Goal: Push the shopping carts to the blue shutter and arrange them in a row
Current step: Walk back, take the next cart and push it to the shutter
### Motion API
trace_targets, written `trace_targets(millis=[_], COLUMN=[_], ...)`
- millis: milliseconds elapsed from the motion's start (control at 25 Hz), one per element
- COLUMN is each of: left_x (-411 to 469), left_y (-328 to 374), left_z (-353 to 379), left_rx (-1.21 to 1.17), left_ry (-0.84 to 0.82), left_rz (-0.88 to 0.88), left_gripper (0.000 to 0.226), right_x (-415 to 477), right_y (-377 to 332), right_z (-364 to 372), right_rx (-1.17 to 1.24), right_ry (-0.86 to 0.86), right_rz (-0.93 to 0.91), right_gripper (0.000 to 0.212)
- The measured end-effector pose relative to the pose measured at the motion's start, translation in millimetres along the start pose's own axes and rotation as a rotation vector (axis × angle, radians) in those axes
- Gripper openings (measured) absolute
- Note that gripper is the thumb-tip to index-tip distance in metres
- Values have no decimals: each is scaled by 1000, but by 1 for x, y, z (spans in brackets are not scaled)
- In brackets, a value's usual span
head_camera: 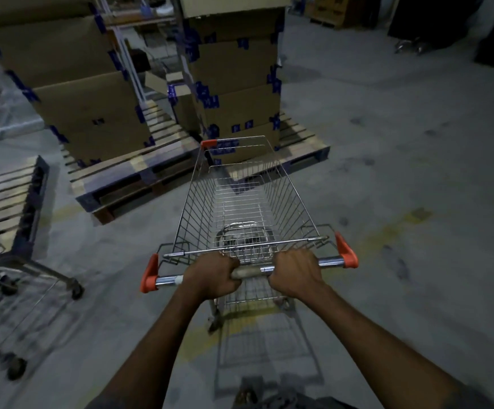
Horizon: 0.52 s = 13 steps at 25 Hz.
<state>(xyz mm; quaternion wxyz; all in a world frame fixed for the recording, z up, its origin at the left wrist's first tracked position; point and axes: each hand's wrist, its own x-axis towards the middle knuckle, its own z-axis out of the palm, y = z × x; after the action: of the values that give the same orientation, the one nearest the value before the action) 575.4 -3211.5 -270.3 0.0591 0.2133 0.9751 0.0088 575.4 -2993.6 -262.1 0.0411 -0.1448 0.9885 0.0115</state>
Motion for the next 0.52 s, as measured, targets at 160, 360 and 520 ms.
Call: trace_targets(millis=[160,360,520], left_x=[14,32,46], left_y=[-1,2,5], left_z=[-2,-4,-4], left_rx=[13,-1,26], left_ry=[7,-16,-7], left_rz=[71,143,232], left_gripper=[27,26,26], right_x=[-7,-15,-21], right_y=[3,7,13], right_z=[3,4,5], right_rx=[29,25,29], right_ry=[24,20,13], right_rz=[90,199,256], right_gripper=[26,27,26])
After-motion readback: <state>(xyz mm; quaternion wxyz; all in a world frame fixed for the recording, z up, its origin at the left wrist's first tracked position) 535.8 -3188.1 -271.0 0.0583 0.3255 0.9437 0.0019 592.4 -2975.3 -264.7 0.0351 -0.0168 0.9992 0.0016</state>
